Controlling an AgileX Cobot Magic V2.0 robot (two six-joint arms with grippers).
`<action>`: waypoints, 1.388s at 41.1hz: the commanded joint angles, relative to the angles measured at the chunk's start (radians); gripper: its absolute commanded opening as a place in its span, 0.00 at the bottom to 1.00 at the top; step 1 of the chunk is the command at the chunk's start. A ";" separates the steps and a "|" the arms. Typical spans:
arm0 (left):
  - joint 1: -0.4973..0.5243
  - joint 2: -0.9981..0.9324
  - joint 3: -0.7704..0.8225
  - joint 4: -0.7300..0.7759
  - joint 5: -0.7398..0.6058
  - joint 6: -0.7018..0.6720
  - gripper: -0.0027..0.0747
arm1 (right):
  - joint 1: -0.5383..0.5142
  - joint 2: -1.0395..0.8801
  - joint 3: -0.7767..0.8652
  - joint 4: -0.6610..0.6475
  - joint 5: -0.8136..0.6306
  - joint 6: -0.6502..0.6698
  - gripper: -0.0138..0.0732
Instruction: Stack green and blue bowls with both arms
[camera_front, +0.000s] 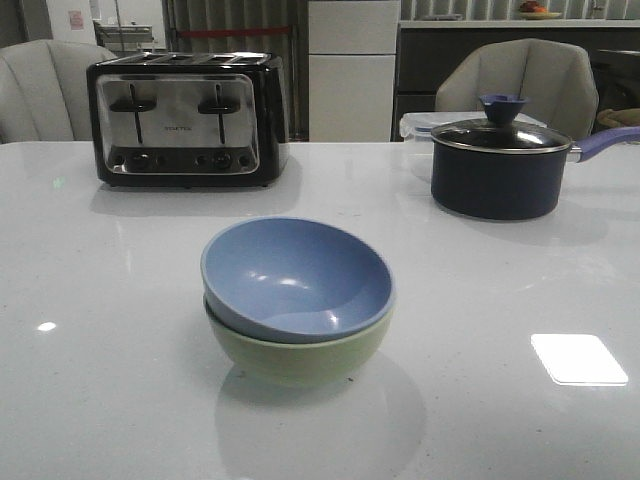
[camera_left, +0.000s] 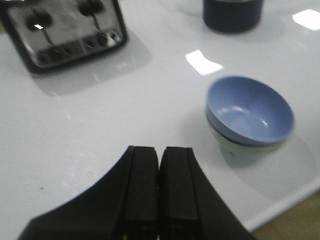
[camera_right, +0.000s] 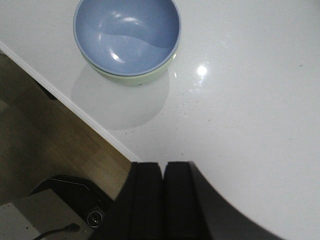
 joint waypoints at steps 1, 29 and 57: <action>0.094 -0.099 0.066 -0.007 -0.193 -0.005 0.15 | 0.004 -0.005 -0.028 -0.002 -0.055 -0.010 0.19; 0.255 -0.368 0.511 0.145 -0.608 -0.291 0.15 | 0.004 -0.005 -0.028 -0.002 -0.054 -0.010 0.19; 0.265 -0.368 0.511 0.102 -0.633 -0.229 0.15 | 0.004 -0.005 -0.028 -0.002 -0.054 -0.010 0.19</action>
